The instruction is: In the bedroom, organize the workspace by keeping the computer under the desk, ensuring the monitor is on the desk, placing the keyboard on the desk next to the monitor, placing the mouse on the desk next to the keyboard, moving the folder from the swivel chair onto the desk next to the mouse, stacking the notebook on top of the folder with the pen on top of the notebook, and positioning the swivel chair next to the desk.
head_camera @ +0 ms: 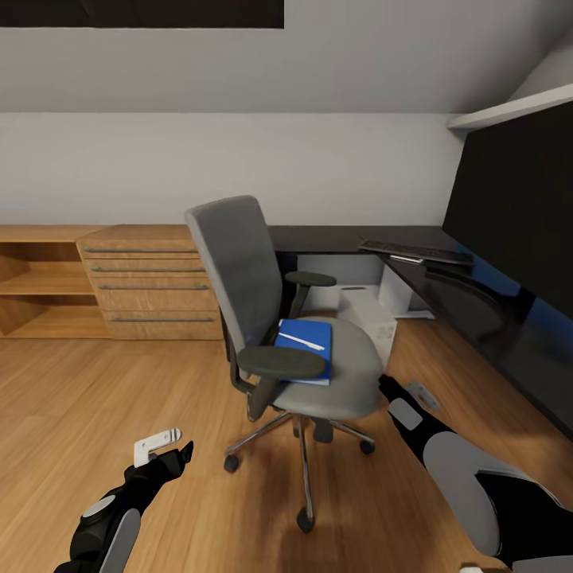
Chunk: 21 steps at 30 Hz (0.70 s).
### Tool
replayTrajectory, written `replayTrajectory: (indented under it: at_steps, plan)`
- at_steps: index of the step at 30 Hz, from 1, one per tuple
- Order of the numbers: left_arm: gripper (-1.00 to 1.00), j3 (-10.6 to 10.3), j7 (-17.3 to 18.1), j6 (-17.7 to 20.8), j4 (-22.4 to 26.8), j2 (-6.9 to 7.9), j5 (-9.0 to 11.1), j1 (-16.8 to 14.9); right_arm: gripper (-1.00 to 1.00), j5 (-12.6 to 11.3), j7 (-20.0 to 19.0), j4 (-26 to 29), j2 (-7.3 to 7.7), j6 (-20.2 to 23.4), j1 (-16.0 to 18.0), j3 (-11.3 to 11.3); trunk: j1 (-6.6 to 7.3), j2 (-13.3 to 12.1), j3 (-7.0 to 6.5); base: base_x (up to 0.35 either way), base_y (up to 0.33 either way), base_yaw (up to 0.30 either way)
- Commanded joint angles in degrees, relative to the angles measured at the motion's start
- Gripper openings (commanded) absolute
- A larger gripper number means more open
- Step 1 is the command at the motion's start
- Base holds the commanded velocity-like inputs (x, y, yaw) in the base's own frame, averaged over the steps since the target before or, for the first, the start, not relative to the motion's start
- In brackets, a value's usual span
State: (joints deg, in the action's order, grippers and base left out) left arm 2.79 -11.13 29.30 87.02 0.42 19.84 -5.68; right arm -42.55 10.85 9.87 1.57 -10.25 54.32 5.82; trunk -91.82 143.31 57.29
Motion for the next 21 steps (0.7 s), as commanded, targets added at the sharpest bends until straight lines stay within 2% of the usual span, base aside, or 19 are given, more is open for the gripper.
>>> replayTrajectory:
  at_steps: [1,5,18,21]
  plan:
    - [1.00,-0.04,-0.47,0.23,0.06,0.02,0.62,-0.03,1.00,-0.78,0.00,-0.12,-0.05,-0.18,-0.01,0.07,-0.01,0.01,0.07,0.089,0.000,0.000]
    - [1.00,-0.05,-0.48,0.17,0.08,0.02,0.57,-0.03,1.00,-0.78,0.04,-0.04,-0.07,-0.15,-0.01,0.07,-0.01,0.01,0.07,0.175,0.000,0.000]
    - [1.00,-0.05,-0.47,0.23,0.08,0.02,0.55,-0.03,1.00,-0.86,0.05,-0.11,-0.15,-0.12,-0.01,0.15,-0.01,0.01,0.07,0.313,0.000,0.000]
    - [1.00,0.00,-0.47,0.23,0.08,0.02,0.55,-0.03,1.00,-0.87,0.05,-0.12,-0.20,-0.12,-0.01,0.12,-0.01,0.01,0.07,0.120,0.000,0.000]
